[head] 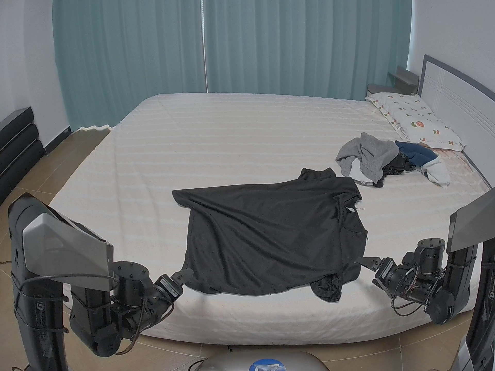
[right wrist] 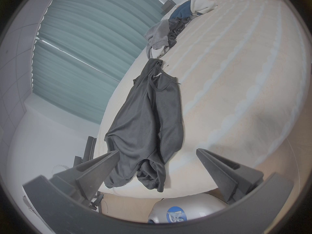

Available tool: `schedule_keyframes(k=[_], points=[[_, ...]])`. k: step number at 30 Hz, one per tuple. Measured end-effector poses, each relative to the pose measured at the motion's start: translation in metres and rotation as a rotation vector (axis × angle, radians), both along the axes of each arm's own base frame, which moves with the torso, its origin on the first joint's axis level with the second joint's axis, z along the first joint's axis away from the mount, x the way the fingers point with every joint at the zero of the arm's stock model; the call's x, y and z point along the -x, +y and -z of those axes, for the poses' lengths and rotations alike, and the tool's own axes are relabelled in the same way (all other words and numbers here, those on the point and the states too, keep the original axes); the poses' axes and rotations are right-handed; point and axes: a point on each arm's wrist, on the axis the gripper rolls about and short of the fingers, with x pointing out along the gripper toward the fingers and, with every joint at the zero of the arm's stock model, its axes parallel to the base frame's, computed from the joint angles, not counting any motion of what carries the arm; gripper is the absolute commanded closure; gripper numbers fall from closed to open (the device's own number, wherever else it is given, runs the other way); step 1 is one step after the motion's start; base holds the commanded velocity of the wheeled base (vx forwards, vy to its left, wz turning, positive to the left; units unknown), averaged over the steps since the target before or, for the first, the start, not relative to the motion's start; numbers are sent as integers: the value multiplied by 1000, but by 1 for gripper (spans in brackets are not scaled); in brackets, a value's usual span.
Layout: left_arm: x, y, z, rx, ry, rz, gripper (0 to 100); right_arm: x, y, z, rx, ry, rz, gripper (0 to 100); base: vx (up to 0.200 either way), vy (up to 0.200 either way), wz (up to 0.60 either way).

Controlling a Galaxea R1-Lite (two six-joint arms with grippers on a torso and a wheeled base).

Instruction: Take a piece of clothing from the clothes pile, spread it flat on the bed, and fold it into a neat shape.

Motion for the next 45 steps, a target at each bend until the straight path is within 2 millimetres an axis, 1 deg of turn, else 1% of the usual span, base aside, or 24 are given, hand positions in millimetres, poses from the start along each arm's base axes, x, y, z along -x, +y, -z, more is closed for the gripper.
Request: schedule_keyframes(k=[3, 6, 12, 19, 23, 24, 27, 31, 40, 45], points=[[3, -4, 4, -16, 11, 23, 0, 0, -2, 2, -13, 13, 12, 0, 0, 0, 0], [0, -8, 6, -16, 5, 33, 0, 0, -3, 6, -29, 37, 31, 0, 0, 0, 0], [-15, -16, 9, -17, -44, 37, 0, 1, -4, 8, -39, 54, 40, 0, 0, 0, 0], [-29, -20, 23, -79, -68, 17, 0, 2, -3, 6, -39, 49, 42, 0, 0, 0, 0], [-38, -19, 25, -91, -87, 12, 0, 2, -2, 6, -38, 47, 43, 0, 0, 0, 0], [-41, -19, 26, -91, -93, 10, 100, 3, -2, 6, -38, 47, 42, 0, 0, 0, 0], [-47, -19, 28, -105, -110, 10, 100, 3, -3, 5, -38, 45, 45, 0, 0, 0, 0], [-48, -18, 32, -123, -106, 13, 100, 3, -4, 4, -36, 45, 48, 0, 0, 0, 0], [-28, -6, 39, -161, -18, 1, 100, 4, -5, 5, -32, 48, 52, 0, 0, 0, 0], [-19, 6, 31, -166, 6, -44, 100, 4, -6, 5, -29, 51, 55, 0, 0, 0, 0]])
